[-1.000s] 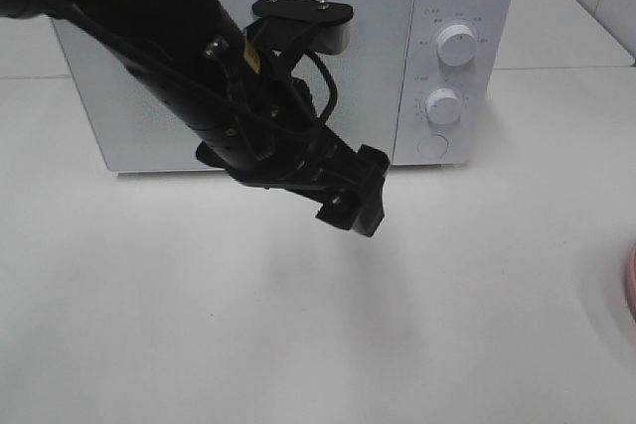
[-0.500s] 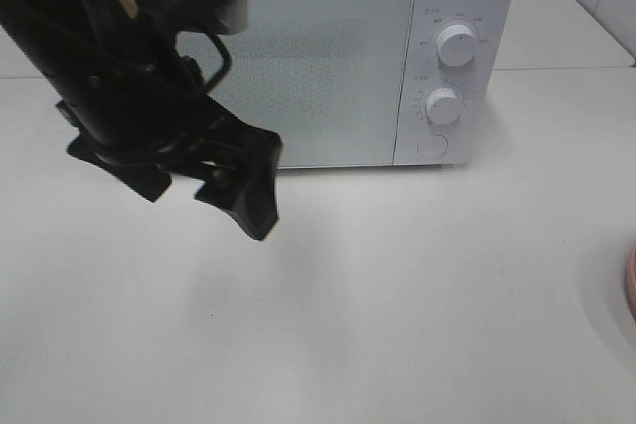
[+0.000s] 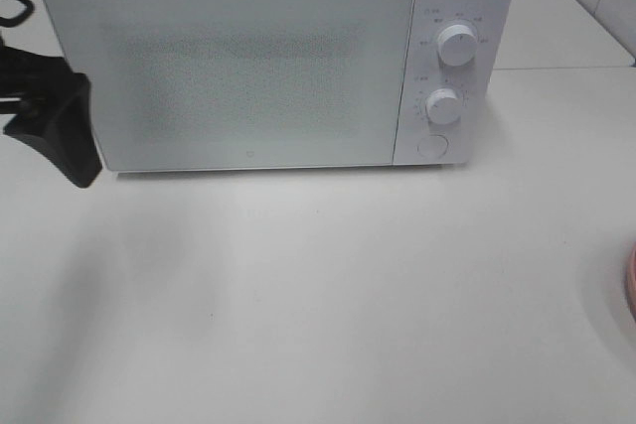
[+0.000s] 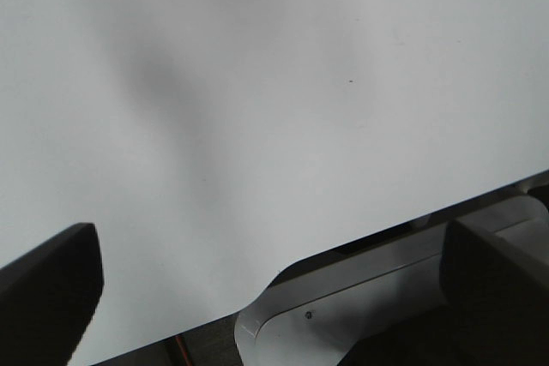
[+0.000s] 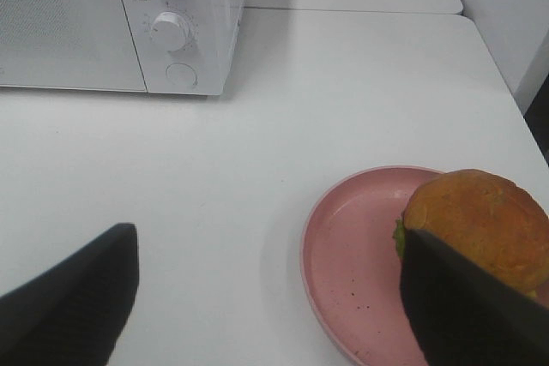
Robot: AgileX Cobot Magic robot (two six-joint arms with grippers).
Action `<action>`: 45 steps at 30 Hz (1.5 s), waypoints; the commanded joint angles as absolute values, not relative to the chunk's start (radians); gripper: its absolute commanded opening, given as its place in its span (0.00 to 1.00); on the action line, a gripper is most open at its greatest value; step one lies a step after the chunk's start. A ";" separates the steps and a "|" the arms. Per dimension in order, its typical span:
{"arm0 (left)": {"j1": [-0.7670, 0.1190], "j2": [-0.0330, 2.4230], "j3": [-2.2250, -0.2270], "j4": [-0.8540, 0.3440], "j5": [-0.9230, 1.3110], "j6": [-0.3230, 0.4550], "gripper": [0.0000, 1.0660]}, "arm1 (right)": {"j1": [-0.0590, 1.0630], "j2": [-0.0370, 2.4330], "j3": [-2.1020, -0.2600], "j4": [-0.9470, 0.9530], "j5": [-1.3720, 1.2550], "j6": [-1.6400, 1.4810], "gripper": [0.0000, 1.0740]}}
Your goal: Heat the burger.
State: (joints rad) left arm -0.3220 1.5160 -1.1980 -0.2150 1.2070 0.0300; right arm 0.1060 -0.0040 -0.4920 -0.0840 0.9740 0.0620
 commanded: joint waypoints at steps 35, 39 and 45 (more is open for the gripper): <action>-0.017 0.510 -0.534 -0.141 1.048 0.110 0.94 | 0.101 -0.039 -0.490 -0.082 0.962 0.050 0.71; -0.017 0.335 -0.528 -0.140 1.060 0.111 0.94 | 0.101 -0.039 -0.490 -0.082 0.962 0.050 0.71; -0.017 0.148 -0.517 -0.136 1.072 0.110 0.94 | 0.101 -0.039 -0.490 -0.082 0.962 0.051 0.71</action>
State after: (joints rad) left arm -0.0190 0.2080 -0.5220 -0.1370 1.0690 0.1140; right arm 0.1060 -0.0040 -0.4920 -0.0840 0.9740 0.0620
